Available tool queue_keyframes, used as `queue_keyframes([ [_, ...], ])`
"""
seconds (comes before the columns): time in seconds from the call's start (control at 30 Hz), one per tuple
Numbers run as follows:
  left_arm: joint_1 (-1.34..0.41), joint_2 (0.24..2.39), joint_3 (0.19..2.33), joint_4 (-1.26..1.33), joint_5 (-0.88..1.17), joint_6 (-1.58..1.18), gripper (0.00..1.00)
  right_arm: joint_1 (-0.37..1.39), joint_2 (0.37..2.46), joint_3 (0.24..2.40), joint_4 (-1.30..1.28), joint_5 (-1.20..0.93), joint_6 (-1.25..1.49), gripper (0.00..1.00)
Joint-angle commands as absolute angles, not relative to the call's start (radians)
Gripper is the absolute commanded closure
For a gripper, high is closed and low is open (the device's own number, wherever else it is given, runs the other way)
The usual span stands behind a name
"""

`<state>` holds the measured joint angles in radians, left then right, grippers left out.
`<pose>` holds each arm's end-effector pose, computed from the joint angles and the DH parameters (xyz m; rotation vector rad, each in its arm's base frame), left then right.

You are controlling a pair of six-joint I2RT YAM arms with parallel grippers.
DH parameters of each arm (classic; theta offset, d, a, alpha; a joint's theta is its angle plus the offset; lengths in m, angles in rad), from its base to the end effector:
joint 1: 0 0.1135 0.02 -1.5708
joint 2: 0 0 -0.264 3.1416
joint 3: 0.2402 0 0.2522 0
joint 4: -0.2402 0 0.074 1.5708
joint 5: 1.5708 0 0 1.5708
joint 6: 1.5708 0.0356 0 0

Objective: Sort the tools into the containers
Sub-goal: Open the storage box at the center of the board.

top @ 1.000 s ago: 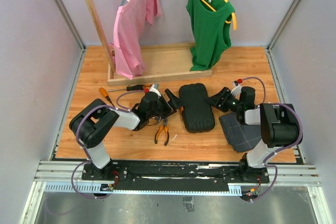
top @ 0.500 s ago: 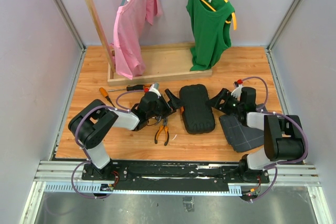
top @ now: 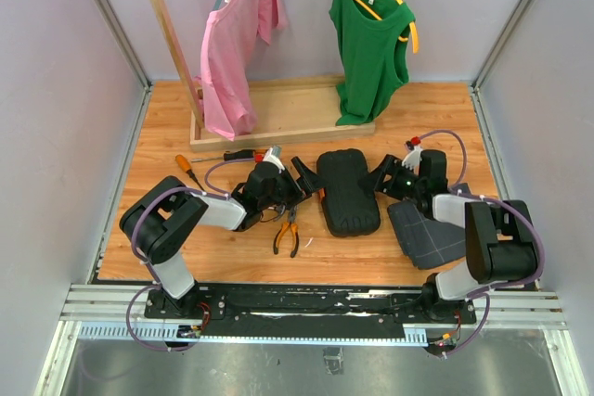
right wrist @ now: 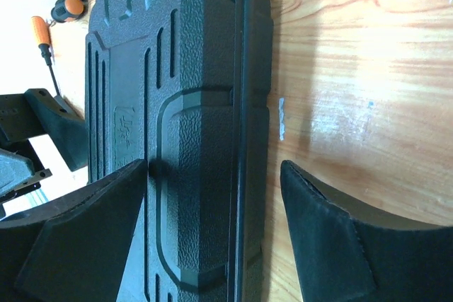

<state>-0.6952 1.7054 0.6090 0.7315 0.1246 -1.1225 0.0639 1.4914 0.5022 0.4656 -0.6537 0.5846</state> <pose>0.2451 -0.2102 0.1456 -0.3697 2.1445 -1.2641 0.2704 0.0390 0.1538 0.1444 2.1493 1.0682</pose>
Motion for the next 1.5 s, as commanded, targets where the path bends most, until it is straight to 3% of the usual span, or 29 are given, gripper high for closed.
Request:
queue_keyframes([
  [0.0, -0.696, 1.684, 0.605, 0.756, 0.12, -1.104, 0.01, 0.086, 1.529, 0.545, 0.429, -0.653, 0.553, 0.25],
  [0.23, -0.696, 1.684, 0.603, 0.755, 0.115, -1.103, 0.01, 0.085, 1.579, 0.523, 0.475, -0.647, 0.602, 0.38],
  [0.47, -0.696, 1.692, 0.608, 0.749, 0.109, -1.11, 0.01, 0.072, 1.59, 0.493, 0.47, -0.585, 0.63, 0.43],
  [1.47, -0.697, 1.831, 0.698, 0.768, 0.166, -1.17, 0.01, -0.042, 1.693, 0.425, 0.578, -0.635, 0.702, 0.45],
])
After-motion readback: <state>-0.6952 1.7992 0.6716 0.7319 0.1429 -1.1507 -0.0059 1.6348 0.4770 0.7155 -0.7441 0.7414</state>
